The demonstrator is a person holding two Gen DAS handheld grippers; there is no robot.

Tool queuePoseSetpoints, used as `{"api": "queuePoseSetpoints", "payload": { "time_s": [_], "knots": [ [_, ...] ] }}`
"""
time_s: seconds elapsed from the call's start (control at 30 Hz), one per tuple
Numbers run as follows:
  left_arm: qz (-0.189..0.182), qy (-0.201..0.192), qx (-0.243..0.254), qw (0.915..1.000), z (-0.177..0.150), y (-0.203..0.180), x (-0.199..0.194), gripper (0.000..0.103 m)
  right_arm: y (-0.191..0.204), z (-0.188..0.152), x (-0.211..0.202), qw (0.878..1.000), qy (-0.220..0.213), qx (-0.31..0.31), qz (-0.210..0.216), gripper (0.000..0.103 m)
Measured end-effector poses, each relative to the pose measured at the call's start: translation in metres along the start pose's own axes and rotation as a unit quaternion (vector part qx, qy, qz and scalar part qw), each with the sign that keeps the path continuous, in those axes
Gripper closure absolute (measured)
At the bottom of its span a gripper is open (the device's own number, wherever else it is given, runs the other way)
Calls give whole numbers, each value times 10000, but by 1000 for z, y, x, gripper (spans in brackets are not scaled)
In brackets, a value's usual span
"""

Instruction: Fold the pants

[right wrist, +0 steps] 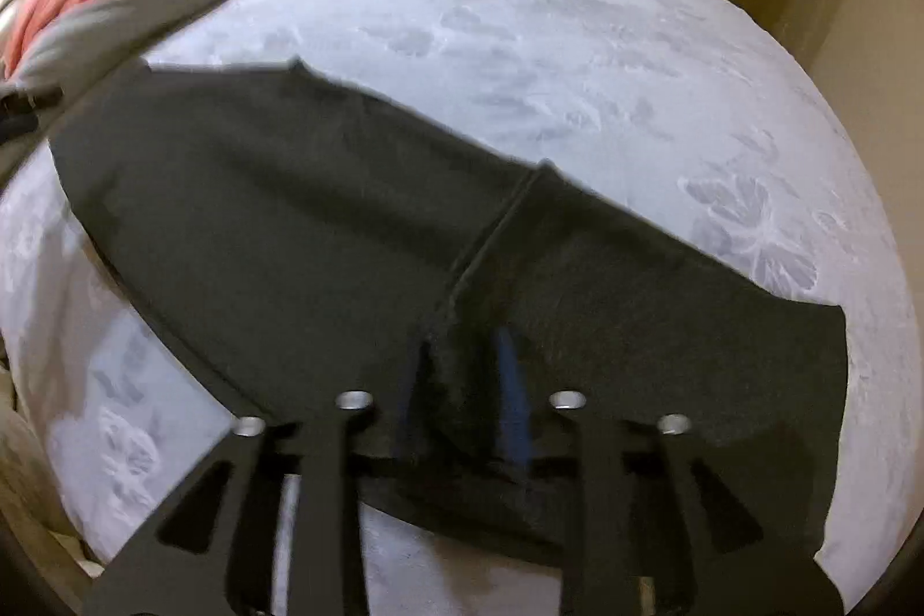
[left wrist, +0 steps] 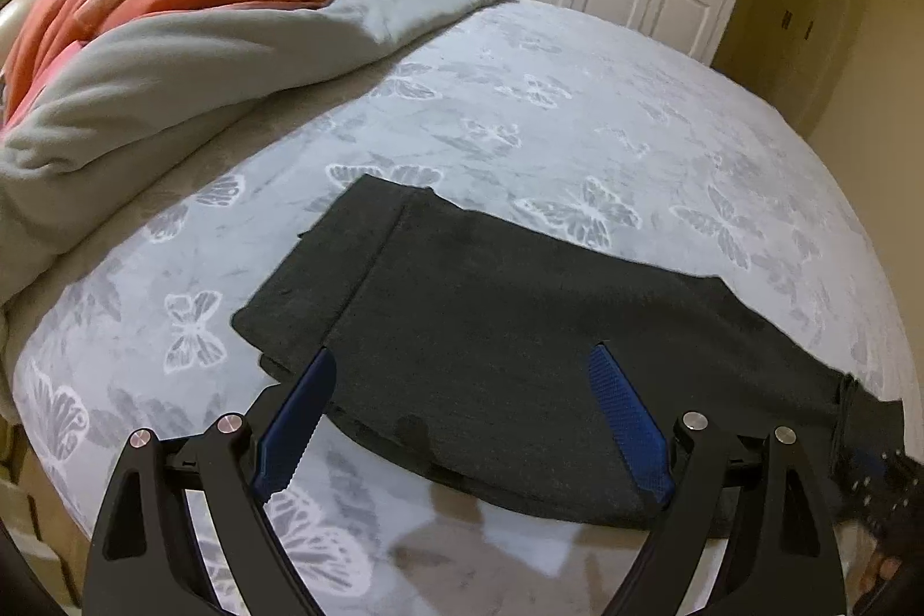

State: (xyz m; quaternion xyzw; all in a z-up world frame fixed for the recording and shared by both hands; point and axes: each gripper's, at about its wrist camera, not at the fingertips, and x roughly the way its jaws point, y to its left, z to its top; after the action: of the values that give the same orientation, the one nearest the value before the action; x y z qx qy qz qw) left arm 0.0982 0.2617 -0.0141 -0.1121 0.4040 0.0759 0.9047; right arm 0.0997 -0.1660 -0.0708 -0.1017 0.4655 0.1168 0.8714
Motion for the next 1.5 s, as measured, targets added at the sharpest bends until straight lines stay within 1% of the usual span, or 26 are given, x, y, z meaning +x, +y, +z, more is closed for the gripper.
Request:
{"api": "queuePoseSetpoints", "payload": {
  "time_s": [0.07, 0.13, 0.17, 0.23, 0.27, 0.33, 0.4, 0.47, 0.53, 0.6, 0.67, 0.73, 0.77, 0.8, 0.87, 0.9, 0.93, 1.0, 1.1, 1.17, 1.23, 1.27, 1.3, 1.33, 1.4, 1.5],
  "knots": [
    [45, -63, -91, 9999, 1, 7, -3, 16, 7, 0, -6, 9996, -251, -139, -20, 46],
    [114, -47, -165, 9998, 2, 14, -3, 16, 12, -1, 1, 9984, -244, -370, -349, 64],
    [112, -11, -242, 9996, 3, 20, -2, 16, 9, -1, 10, 9988, -115, -339, -332, 78],
    [88, 43, -375, 9992, 3, 29, -1, 16, -2, -1, 16, 9997, -108, -98, -177, 91],
    [43, 94, -515, 9986, 3, 37, 0, 16, -4, 2, 10, 9996, -163, -74, -197, 92],
    [-70, 137, -861, 9962, 2, 54, 1, 16, -5, 12, -18, 9978, -641, 132, -108, 92],
    [-142, 155, -1107, 9936, 2, 64, 2, 16, 4, 24, -62, 9911, -1303, 133, 238, 92],
    [-95, 205, -1310, 9911, 3, 72, 8, 16, 20, 30, -65, 9898, -1248, 27, 693, 91],
    [51, 320, -1508, 9880, 5, 77, 23, 16, 37, 25, -27, 9938, -668, -112, 881, 87],
    [110, 512, -1741, 9833, 7, 81, 41, 16, 44, 9, 14, 9974, -37, -186, 701, 86],
    [73, 754, -2031, 9762, 7, 88, 62, 16, 37, 8, 4, 9967, -144, -99, 789, 76],
    [44, 1017, -2379, 9660, 2, 97, 81, 16, 17, 14, -31, 9963, -469, 55, 712, 52],
    [90, 889, -2458, 9652, 3, 99, 81, 16, 9, 15, -40, 9960, -610, 153, 634, 36],
    [93, 825, -2454, 9659, 6, 98, 81, 18, -8, 15, -57, 9948, -827, 316, 494, 29],
    [26, 817, -2376, 9679, 12, 94, 84, 34, -53, 8, -80, 9914, -1085, 724, 97, 27],
    [116, 774, -2303, 9700, 14, 90, 83, 59, -73, 5, -86, 9896, -1091, 931, -111, 27],
    [159, 700, -2046, 9762, 20, 80, 78, 75, -93, -1, -91, 9869, -1060, 1168, -330, 27],
    [56, 371, -1751, 9838, 31, 55, 57, 79, -134, -14, -99, 9789, -966, 1683, -646, 27],
    [-731, -366, -1003, 9916, 40, -18, -3, 81, -165, -29, -107, 9728, -909, 1963, -829, 27],
    [-1540, -519, -407, 9859, 27, -80, -35, 85, -176, -39, -103, 9731, -783, 1987, -865, 27],
    [-2246, -324, 42, 9739, 8, -128, -44, 92, -178, -48, -94, 9749, -579, 2031, -712, 27],
    [-2399, -159, 418, 9698, -7, -161, -42, 94, -182, -53, -83, 9751, -407, 2106, -567, 27],
    [-2381, -82, 666, 9689, -16, -178, -37, 102, -184, -60, -76, 9740, -243, 2209, -434, 27],
    [-2349, -7, 856, 9682, -23, -191, -32, 103, -189, -67, -62, 9701, -21, 2419, -204, 27],
    [-2308, 243, 1039, 9671, -37, -207, -15, 103, -194, -79, -46, 9620, 214, 2705, 299, 27],
    [-2239, 474, 1085, 9674, -49, -215, 0, 103, -188, -92, -27, 9546, 521, 2858, 656, 27]
  ]
}}
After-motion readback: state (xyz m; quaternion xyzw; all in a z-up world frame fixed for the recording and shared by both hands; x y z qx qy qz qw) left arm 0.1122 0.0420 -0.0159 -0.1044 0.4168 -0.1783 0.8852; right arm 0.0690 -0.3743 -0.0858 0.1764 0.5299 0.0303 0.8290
